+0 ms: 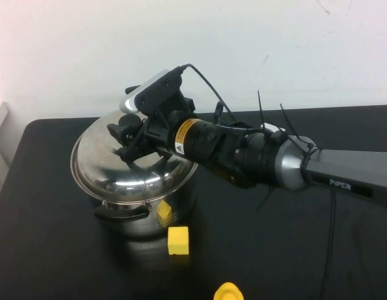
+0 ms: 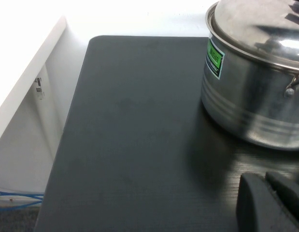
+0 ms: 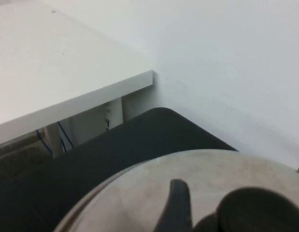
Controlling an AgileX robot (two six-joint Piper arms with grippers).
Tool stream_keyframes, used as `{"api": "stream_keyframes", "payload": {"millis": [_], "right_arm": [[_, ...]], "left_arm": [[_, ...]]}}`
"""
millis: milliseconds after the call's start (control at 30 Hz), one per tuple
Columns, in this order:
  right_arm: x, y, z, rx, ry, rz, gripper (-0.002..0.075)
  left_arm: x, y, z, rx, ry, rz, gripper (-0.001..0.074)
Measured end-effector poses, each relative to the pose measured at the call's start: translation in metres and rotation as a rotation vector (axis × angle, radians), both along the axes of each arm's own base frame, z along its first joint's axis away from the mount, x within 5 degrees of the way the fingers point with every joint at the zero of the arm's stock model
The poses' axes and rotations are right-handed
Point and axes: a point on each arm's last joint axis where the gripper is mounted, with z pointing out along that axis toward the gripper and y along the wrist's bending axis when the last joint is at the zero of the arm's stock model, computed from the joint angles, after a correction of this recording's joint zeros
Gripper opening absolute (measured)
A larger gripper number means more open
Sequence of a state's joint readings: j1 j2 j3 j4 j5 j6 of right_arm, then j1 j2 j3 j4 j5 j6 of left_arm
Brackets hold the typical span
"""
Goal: Cover the pot
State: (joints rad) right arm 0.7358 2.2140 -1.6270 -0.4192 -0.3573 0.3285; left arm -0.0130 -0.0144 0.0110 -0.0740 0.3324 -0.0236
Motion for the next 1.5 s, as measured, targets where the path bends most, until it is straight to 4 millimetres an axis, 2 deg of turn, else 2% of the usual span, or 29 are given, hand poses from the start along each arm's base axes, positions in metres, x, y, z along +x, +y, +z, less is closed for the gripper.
{"api": "stream_keyframes", "payload": {"millis": [100, 167, 233, 333, 367, 433, 567, 733, 833, 1133, 1333, 1433, 1500], "right_arm": [[-0.005, -0.004, 0.022, 0.019, -0.032, 0.007, 0.0566], [-0.014, -0.011, 0.050, 0.039, -0.071, 0.015, 0.0499], [-0.029, -0.023, 0.076, 0.060, -0.101, 0.023, 0.0398], [-0.064, -0.045, 0.118, 0.101, -0.150, 0.043, 0.0200], [-0.077, -0.055, 0.126, 0.108, -0.157, 0.047, 0.0132], [-0.097, -0.072, 0.136, 0.109, -0.165, 0.054, 0.0056], [-0.134, -0.106, 0.145, 0.084, -0.195, 0.069, 0.0012], [-0.175, -0.146, 0.157, 0.070, -0.240, 0.062, 0.0004], [-0.193, -0.167, 0.152, 0.035, -0.221, 0.035, 0.0003], [-0.245, -0.228, 0.118, -0.079, -0.189, -0.036, -0.0001], [-0.276, -0.261, 0.085, -0.063, -0.122, -0.079, -0.0001], [-0.287, -0.271, 0.058, -0.010, -0.020, -0.092, -0.0002], [-0.295, -0.277, 0.040, -0.035, -0.056, -0.078, -0.0002]], "left_arm": [[0.000, 0.000, 0.000, 0.000, 0.000, 0.000, -0.0001], [0.000, 0.000, 0.000, 0.000, 0.000, 0.000, -0.0001], [0.000, 0.000, 0.000, 0.000, 0.000, 0.000, -0.0002], [0.000, 0.000, 0.000, 0.000, 0.000, 0.000, -0.0002], [0.000, 0.000, 0.000, 0.000, 0.000, 0.000, -0.0002], [0.000, 0.000, 0.000, 0.000, 0.000, 0.000, -0.0002], [0.000, 0.000, 0.000, -0.002, 0.000, 0.001, -0.0002], [0.000, 0.000, 0.000, -0.002, 0.000, 0.001, -0.0002], [0.000, 0.000, 0.000, -0.002, 0.000, 0.001, -0.0002], [0.000, 0.000, 0.000, -0.002, 0.000, 0.001, -0.0002], [0.000, 0.000, 0.000, -0.002, 0.000, 0.001, -0.0002], [0.000, 0.000, 0.000, -0.002, 0.000, 0.001, -0.0002], [0.000, 0.000, 0.000, -0.002, 0.000, 0.001, -0.0002]]}}
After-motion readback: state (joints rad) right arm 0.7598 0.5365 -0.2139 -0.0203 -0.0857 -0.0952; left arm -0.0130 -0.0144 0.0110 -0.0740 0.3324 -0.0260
